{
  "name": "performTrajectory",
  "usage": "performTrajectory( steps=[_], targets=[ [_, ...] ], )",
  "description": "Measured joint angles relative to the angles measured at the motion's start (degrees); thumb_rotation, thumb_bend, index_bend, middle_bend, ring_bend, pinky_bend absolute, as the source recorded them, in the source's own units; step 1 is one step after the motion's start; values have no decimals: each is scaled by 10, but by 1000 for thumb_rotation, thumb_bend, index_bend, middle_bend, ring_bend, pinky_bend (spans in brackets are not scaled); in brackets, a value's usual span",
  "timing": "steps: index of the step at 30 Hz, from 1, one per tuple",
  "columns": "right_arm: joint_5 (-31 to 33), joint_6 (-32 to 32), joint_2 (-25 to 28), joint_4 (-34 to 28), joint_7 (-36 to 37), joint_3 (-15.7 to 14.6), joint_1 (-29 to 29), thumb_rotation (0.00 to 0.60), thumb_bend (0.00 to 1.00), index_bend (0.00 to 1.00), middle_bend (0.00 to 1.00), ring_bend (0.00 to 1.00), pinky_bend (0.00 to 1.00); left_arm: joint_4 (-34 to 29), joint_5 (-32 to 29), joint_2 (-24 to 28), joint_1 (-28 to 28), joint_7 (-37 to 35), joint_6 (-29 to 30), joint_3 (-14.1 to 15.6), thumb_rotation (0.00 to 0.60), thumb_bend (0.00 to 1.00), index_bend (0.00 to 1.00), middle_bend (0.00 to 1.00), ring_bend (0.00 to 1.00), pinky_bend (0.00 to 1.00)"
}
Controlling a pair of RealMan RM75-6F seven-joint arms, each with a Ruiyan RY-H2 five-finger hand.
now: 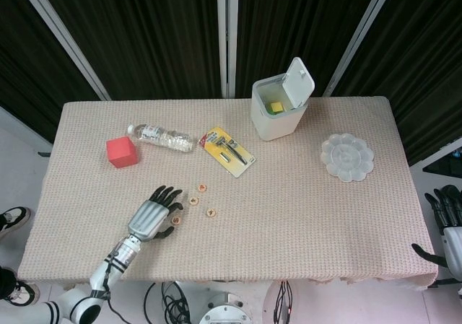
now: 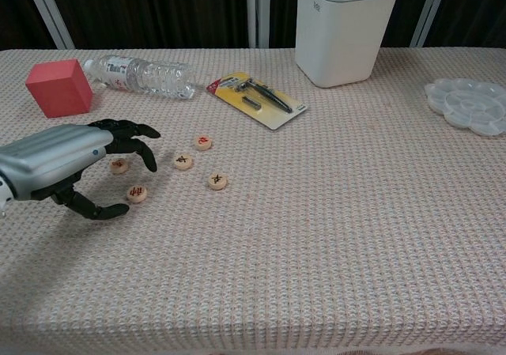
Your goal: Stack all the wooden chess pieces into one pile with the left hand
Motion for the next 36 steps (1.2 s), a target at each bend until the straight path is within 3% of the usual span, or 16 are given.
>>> performTrajectory(
  steps=[16, 36],
  targets=[
    [4, 0, -2, 7, 3, 2, -1, 600, 50, 0, 0, 0, 0, 38, 10, -19, -8, -30, 25, 14, 600, 302, 413, 68, 0, 0],
    [7, -1, -2, 16, 15, 3, -2, 600, 51, 0, 0, 0, 0, 39, -9, -21, -22, -27, 13, 16, 600, 332, 509, 75, 0, 0]
  ],
)
